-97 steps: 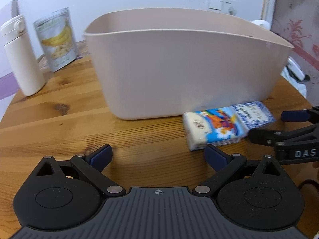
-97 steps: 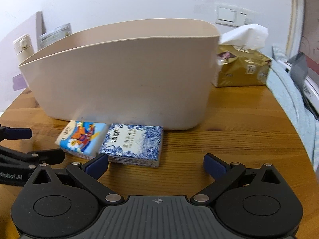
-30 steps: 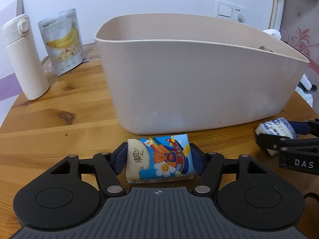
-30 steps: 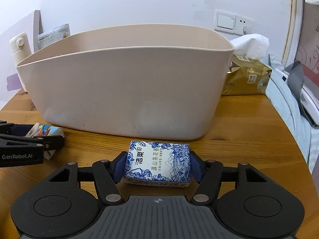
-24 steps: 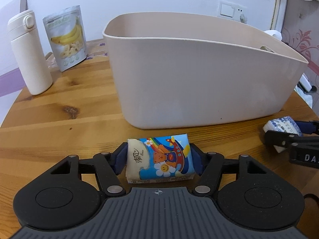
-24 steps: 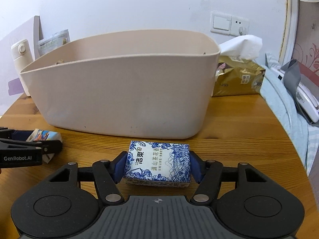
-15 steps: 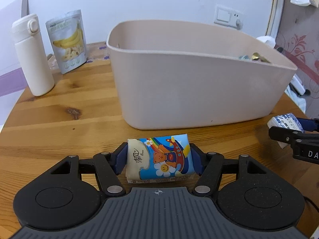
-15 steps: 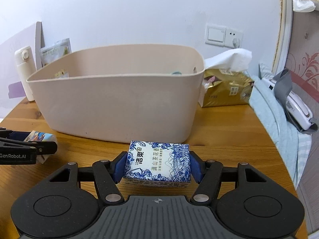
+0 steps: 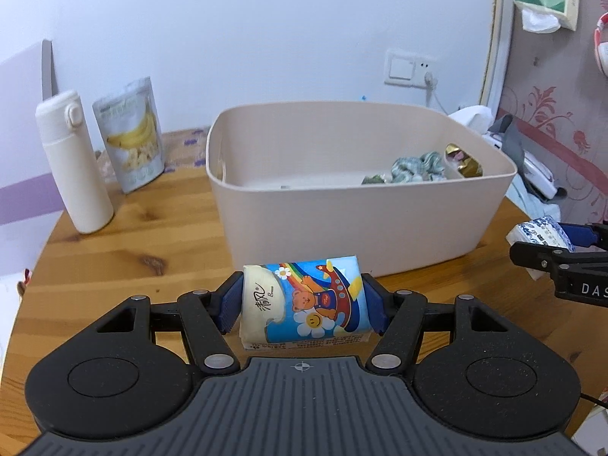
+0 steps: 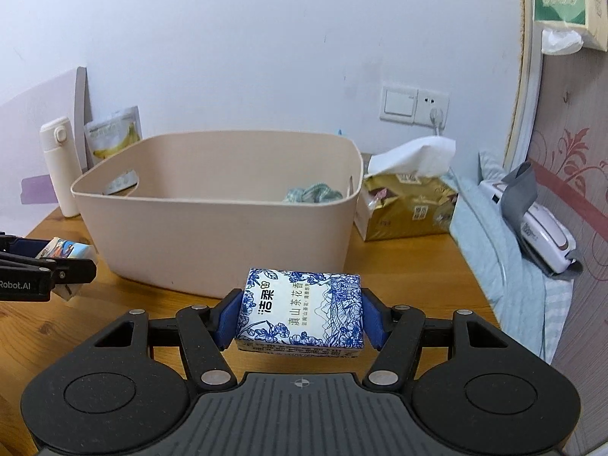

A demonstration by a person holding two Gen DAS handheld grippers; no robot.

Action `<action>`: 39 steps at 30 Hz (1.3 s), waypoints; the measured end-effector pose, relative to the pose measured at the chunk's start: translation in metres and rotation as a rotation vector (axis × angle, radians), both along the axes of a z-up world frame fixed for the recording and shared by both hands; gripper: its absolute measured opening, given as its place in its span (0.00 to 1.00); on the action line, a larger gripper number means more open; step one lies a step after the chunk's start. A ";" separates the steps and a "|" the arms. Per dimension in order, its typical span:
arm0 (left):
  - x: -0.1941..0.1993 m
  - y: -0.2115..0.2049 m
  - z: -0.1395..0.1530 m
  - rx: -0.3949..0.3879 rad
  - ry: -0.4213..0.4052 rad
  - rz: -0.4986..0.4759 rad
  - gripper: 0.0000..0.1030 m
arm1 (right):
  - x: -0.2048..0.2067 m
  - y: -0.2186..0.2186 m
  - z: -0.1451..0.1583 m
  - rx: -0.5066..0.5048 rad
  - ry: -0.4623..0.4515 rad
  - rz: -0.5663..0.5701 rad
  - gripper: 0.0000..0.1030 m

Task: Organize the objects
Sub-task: 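Lift both tissue packs up over the beige bin with both tools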

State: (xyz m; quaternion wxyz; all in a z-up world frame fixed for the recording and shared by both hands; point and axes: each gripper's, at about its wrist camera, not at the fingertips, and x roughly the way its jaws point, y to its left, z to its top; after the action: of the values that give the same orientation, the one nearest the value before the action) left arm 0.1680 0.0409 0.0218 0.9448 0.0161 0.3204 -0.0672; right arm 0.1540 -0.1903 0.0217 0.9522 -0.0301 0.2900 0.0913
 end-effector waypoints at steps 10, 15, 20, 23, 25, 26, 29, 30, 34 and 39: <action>-0.001 0.002 0.026 0.003 -0.073 -0.008 0.63 | -0.001 -0.002 0.021 0.005 -0.053 -0.006 0.60; 0.002 0.001 0.042 0.014 -0.120 -0.013 0.63 | 0.005 -0.003 0.030 0.016 -0.073 -0.013 0.60; 0.011 -0.002 0.053 0.021 -0.149 -0.022 0.63 | 0.013 -0.004 0.038 0.019 -0.092 -0.018 0.60; 0.018 -0.003 0.058 0.018 -0.162 -0.022 0.63 | 0.019 -0.005 0.042 0.019 -0.103 -0.028 0.60; 0.024 -0.003 0.061 0.012 -0.161 -0.024 0.63 | 0.024 -0.007 0.043 0.024 -0.104 -0.032 0.60; 0.026 -0.004 0.061 0.011 -0.160 -0.026 0.63 | 0.026 -0.008 0.044 0.025 -0.105 -0.034 0.60; 0.035 -0.005 0.063 0.014 -0.161 -0.028 0.63 | 0.032 -0.008 0.045 0.025 -0.111 -0.035 0.60; 0.039 -0.005 0.062 0.012 -0.161 -0.027 0.63 | 0.034 -0.008 0.046 0.026 -0.113 -0.037 0.60; 0.055 -0.007 0.059 0.006 -0.150 -0.021 0.63 | 0.043 -0.009 0.047 0.035 -0.116 -0.041 0.60; 0.074 -0.011 0.052 0.012 -0.142 -0.015 0.63 | 0.056 -0.005 0.048 0.037 -0.118 -0.038 0.60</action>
State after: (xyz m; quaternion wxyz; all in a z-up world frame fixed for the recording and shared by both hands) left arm 0.2419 0.0297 0.0741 0.9645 0.0288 0.2529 -0.0709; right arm 0.2102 -0.1952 0.0700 0.9696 -0.0124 0.2322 0.0766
